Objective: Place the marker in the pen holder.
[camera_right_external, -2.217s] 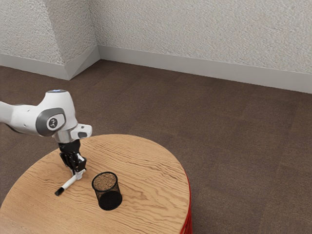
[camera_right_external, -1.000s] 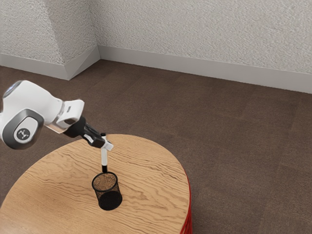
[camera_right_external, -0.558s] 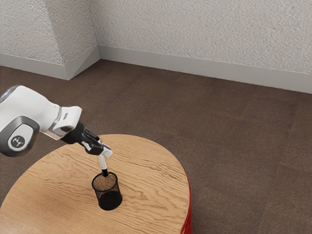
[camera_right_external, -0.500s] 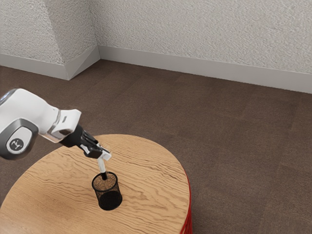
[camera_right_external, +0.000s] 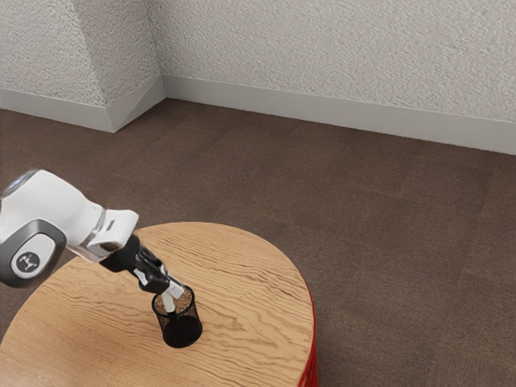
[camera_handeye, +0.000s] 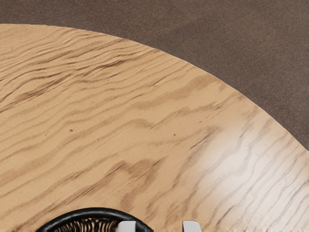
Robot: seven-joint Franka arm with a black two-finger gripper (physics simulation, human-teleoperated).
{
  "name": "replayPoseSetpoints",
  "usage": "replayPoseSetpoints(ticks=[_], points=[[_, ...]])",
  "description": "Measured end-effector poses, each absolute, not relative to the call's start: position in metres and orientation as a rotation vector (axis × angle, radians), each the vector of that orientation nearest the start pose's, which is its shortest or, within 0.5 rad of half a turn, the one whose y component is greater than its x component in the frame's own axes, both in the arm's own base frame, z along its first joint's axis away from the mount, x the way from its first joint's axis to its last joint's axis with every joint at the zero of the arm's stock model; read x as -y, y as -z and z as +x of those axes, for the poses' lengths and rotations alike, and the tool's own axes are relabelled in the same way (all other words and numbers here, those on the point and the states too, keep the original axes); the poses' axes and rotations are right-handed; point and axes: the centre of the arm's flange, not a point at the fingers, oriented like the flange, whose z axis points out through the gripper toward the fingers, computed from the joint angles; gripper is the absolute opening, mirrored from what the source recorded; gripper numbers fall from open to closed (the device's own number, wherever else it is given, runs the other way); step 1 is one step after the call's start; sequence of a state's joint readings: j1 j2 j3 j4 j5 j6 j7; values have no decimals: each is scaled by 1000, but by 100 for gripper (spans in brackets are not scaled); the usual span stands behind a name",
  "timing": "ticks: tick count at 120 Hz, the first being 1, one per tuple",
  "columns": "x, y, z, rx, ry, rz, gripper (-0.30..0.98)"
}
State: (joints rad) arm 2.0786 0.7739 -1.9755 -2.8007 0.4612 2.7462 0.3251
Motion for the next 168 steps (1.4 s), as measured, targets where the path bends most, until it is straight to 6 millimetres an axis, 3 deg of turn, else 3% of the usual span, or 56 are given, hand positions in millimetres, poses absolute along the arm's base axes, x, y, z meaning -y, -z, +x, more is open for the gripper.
replayPoseSetpoints(ticks=[19, 41, 64, 80, 101, 109, 120, 130, 145, 160, 168], points=[[22, -340, 383, -1060, 811, -3260, 0], [24, -339, 382, -1083, 802, -3261, 37], [25, -357, 383, -1136, 868, -3201, 56], [30, -390, 391, -1198, 914, -3094, 62], [39, -476, 418, -1294, 888, -2911, 66], [46, -509, 425, -1322, 814, -2852, 66], [52, -534, 437, -1320, 652, -2812, 67], [56, -557, 458, -1276, 509, -2810, 68], [80, -605, 492, -1225, 361, -2771, 68], [91, -625, 516, -1142, 214, -2771, 68], [80, -622, 534, -1069, 135, -2793, 68]])
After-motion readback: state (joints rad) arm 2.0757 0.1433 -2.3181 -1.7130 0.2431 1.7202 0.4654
